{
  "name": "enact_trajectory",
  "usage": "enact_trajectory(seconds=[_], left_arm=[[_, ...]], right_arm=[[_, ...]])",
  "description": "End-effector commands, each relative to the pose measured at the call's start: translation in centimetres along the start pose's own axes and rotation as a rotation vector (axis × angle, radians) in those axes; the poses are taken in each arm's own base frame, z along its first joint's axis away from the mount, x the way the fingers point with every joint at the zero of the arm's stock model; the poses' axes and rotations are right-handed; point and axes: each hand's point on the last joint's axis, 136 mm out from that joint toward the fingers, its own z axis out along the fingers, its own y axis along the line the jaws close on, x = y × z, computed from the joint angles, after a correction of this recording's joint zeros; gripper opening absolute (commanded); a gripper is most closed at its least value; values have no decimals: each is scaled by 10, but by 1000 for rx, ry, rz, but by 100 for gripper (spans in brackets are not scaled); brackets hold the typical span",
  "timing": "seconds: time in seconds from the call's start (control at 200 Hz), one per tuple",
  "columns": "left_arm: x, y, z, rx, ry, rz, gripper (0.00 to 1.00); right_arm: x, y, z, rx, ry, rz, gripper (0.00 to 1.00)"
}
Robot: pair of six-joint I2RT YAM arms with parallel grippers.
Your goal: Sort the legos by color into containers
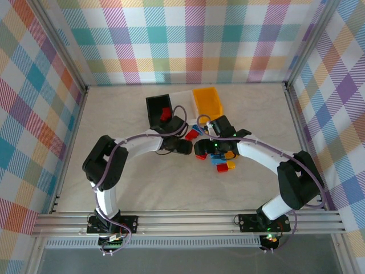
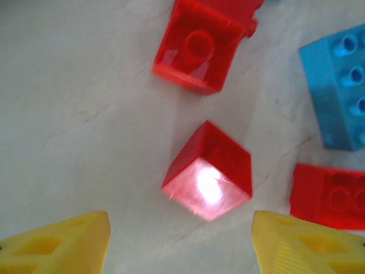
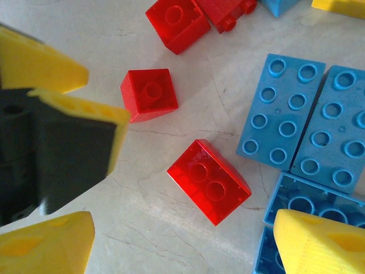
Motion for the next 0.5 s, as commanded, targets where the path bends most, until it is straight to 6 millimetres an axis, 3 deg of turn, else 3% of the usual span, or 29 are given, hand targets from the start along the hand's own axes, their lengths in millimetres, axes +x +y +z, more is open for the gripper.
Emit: enact_trajectory(seconds=[0.0, 0.215, 0.495], left_arm=[[-13, -9, 13, 43, 2, 48, 67], [-19, -4, 32, 24, 31, 85, 64], [0, -3, 36, 50, 73, 41, 50]], right_arm=[[-2, 1, -5, 5, 0, -11, 82], [-1, -1, -9, 15, -11, -10, 82], [0, -4, -4, 21, -14, -5, 83]])
